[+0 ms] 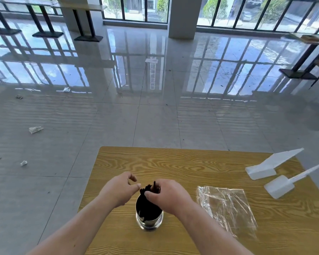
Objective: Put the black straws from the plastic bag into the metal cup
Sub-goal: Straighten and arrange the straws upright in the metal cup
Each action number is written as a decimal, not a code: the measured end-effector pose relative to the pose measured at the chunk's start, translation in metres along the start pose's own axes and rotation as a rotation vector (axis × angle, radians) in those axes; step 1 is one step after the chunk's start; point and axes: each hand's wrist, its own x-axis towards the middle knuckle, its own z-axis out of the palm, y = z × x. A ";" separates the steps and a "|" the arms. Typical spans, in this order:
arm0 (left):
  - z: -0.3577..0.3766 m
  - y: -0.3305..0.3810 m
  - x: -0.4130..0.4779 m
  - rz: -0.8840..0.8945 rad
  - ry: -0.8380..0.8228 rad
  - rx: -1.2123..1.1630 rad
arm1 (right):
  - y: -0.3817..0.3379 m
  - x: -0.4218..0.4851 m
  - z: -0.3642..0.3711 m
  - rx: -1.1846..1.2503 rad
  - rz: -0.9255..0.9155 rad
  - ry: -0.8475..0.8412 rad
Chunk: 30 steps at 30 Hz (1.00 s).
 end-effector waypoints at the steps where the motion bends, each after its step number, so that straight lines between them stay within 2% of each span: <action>1: 0.003 0.000 0.001 0.013 -0.003 0.058 | 0.002 0.000 0.002 0.004 0.005 0.000; 5: 0.014 0.003 0.005 0.059 -0.020 0.224 | 0.008 -0.005 -0.003 0.021 0.013 0.043; 11: 0.029 0.012 0.004 0.109 -0.047 0.230 | 0.020 -0.009 -0.004 0.081 -0.012 0.091; 16: 0.033 0.018 0.004 0.186 -0.037 0.247 | 0.019 -0.001 -0.001 0.103 -0.104 0.162; 20: 0.034 0.021 0.001 0.234 -0.035 0.244 | 0.019 0.001 0.001 0.074 -0.162 0.307; 23: 0.032 0.023 -0.003 0.270 0.038 0.256 | 0.025 0.001 0.001 0.099 -0.163 0.400; 27: 0.034 0.026 -0.005 0.327 0.113 0.279 | 0.037 0.004 0.008 0.080 -0.106 0.328; 30: 0.038 0.026 -0.005 0.347 0.098 0.298 | 0.045 0.004 0.015 0.069 -0.062 0.240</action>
